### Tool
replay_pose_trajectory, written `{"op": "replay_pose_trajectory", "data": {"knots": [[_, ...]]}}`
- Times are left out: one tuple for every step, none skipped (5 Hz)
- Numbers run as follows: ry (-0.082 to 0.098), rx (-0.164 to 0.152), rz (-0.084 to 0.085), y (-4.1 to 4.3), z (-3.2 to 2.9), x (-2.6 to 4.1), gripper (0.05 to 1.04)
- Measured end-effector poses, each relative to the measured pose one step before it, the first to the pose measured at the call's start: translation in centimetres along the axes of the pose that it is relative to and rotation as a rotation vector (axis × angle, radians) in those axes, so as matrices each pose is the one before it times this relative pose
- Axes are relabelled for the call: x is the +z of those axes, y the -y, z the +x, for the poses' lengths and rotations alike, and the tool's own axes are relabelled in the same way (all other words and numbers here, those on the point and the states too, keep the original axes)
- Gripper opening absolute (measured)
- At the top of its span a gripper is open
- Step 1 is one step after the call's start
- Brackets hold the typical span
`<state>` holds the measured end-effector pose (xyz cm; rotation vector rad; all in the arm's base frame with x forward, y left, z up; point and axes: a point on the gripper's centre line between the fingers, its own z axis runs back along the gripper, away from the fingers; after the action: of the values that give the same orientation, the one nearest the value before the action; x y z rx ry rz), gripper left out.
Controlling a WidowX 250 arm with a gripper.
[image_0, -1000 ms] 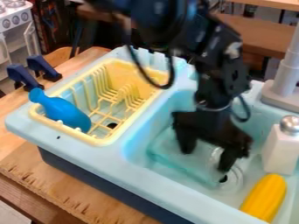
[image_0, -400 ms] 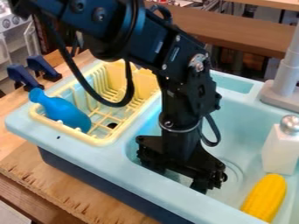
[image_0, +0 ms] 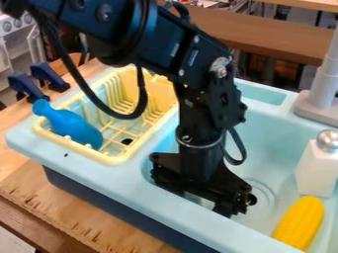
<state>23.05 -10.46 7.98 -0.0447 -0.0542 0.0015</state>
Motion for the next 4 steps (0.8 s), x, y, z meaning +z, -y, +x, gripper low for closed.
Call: {"op": "replay_pose_trajectory", "data": {"knots": [[0.0457, -0.0036, 0.0132, -0.856, 0.529, 1.686, 1.001], [0.0876, -0.0343, -0.0015, -0.566, 1.664, 2.817, 1.001], [0.0358, 0.005, -0.0038, -0.039, 0.956, 2.165, 1.001], [0.0483, -0.0141, -0.0477, 0.019, 0.498, 2.641, 1.001]]}}
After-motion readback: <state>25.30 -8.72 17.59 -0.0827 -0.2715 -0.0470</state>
